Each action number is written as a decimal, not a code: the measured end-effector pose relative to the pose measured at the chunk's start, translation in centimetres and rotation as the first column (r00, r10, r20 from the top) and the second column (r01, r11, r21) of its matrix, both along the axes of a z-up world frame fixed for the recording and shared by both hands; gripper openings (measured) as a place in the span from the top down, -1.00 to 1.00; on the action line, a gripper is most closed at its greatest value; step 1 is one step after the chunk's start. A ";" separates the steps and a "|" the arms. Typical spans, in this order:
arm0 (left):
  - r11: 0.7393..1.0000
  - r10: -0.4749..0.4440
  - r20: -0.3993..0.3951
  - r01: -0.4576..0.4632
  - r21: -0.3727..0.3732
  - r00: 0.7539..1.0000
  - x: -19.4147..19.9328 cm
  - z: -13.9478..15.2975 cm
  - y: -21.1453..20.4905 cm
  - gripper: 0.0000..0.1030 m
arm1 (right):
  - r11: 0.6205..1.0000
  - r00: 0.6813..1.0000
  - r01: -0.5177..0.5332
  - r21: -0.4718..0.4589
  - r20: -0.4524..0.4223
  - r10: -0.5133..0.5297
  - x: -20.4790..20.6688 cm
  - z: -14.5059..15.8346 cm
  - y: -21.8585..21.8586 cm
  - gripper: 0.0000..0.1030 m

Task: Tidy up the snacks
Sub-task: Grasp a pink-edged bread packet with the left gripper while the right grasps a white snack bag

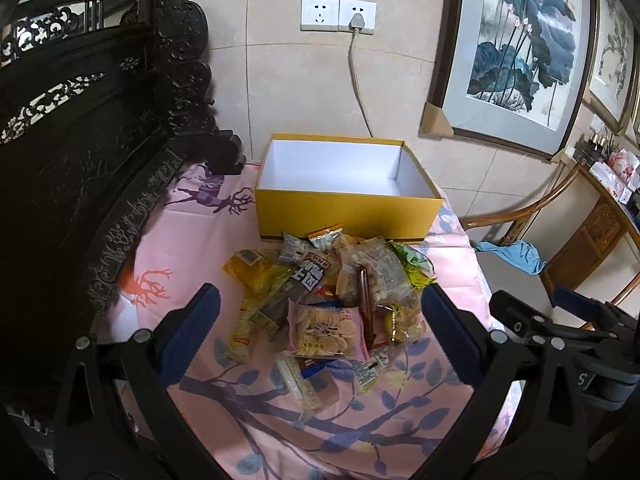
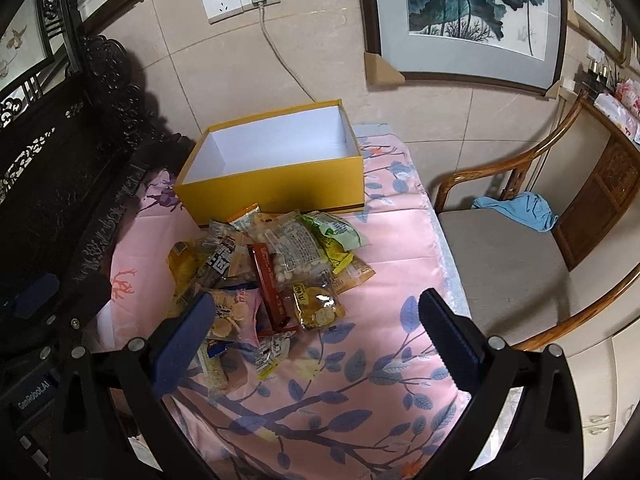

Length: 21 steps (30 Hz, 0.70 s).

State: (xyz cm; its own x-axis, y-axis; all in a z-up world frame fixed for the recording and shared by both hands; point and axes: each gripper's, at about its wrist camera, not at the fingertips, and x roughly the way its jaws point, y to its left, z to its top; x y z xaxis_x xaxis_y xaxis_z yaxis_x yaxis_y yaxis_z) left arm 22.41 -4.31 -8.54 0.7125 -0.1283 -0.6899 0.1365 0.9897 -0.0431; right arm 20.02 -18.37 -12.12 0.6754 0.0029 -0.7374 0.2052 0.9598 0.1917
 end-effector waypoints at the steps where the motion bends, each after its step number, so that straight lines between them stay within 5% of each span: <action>1: 1.000 -0.002 -0.002 0.002 -0.007 1.000 0.0 -0.1 -0.1 -0.96 | 1.000 1.000 -0.005 0.019 0.001 0.005 0.1 -0.1 -0.2 -0.97; 5: 0.997 -0.031 -0.035 0.029 -0.076 0.999 0.9 -0.8 0.6 -0.96 | 0.986 0.996 -0.082 0.148 -0.008 0.084 1.2 -1.5 -0.8 -0.97; 8: 0.994 0.047 -0.078 -0.054 -0.095 0.996 2.4 -2.2 2.8 -0.96 | 0.962 0.991 -0.134 0.238 0.027 0.132 2.6 -3.3 -1.8 -0.97; 10: 0.990 0.105 -0.093 -0.113 -0.079 0.990 3.0 -3.5 4.4 -0.96 | 0.972 0.987 -0.161 0.173 0.017 0.160 3.9 -5.0 -2.3 -0.97; 12: 0.983 0.179 -0.098 -0.183 -0.033 0.979 3.5 -5.1 6.2 -0.96 | 0.985 0.982 -0.157 0.073 -0.097 0.164 5.9 -7.8 -2.1 -0.97; 14: 0.968 0.246 -0.101 -0.239 0.074 0.964 4.1 -6.9 7.1 -0.96 | 0.978 0.968 -0.193 0.080 -0.149 0.204 7.5 -10.0 -1.7 -0.97; 16: 0.953 0.255 -0.115 -0.229 0.200 0.960 4.9 -9.0 7.0 -0.96 | 0.972 0.959 -0.224 0.063 -0.163 0.232 9.4 -11.7 -0.9 -0.97; 18: 0.949 0.233 -0.149 -0.191 0.250 0.961 5.5 -10.5 6.7 -0.96 | 0.967 0.955 -0.253 0.041 -0.148 0.256 11.8 -12.7 -0.3 -0.97; 21: 0.972 0.159 -0.216 -0.114 0.207 0.963 6.2 -12.5 5.7 -0.96 | 0.961 0.960 -0.276 -0.024 -0.055 0.275 14.4 -12.9 0.6 -0.97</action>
State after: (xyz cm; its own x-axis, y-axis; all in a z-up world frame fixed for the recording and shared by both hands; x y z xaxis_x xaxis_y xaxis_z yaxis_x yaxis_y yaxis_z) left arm 28.64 1.41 -21.00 0.5334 0.1095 -0.8387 0.0084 0.9909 0.1347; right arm 34.46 -17.80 -25.04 0.6133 0.1596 -0.7736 -0.0592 0.9859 0.1565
